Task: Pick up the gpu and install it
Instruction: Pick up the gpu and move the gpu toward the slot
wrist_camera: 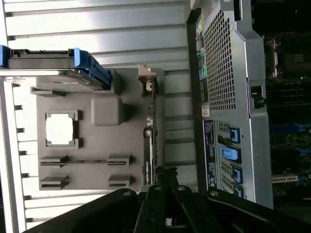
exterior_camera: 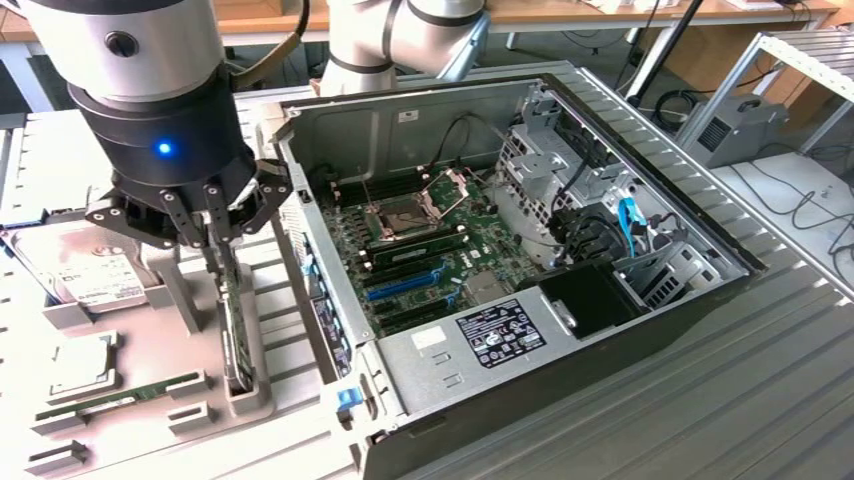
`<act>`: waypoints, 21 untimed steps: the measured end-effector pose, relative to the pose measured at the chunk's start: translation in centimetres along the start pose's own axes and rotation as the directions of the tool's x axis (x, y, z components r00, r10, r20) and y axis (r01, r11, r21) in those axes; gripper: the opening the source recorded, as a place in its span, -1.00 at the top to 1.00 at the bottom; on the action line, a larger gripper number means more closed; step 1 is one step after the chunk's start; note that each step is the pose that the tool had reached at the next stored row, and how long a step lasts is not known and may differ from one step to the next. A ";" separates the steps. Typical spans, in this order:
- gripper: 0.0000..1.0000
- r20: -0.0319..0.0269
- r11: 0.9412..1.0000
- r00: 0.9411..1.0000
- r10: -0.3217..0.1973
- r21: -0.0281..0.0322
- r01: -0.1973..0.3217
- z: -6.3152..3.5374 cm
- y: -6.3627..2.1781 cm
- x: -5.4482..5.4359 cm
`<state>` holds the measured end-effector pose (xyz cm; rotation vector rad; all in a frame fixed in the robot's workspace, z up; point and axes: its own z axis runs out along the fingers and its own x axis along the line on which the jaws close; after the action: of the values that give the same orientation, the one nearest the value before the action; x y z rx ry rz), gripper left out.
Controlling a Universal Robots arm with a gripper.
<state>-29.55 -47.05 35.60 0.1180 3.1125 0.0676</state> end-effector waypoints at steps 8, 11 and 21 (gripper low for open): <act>0.04 -0.004 1.000 1.000 0.000 -0.013 0.000 3.49 0.43 1.0; 0.04 -0.004 1.000 1.000 0.001 -0.015 -0.001 3.56 0.42 1.1; 0.04 -0.005 1.000 1.000 0.001 -0.023 -0.001 4.00 0.40 1.1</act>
<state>-30.49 -46.40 31.59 0.1187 3.1153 0.1038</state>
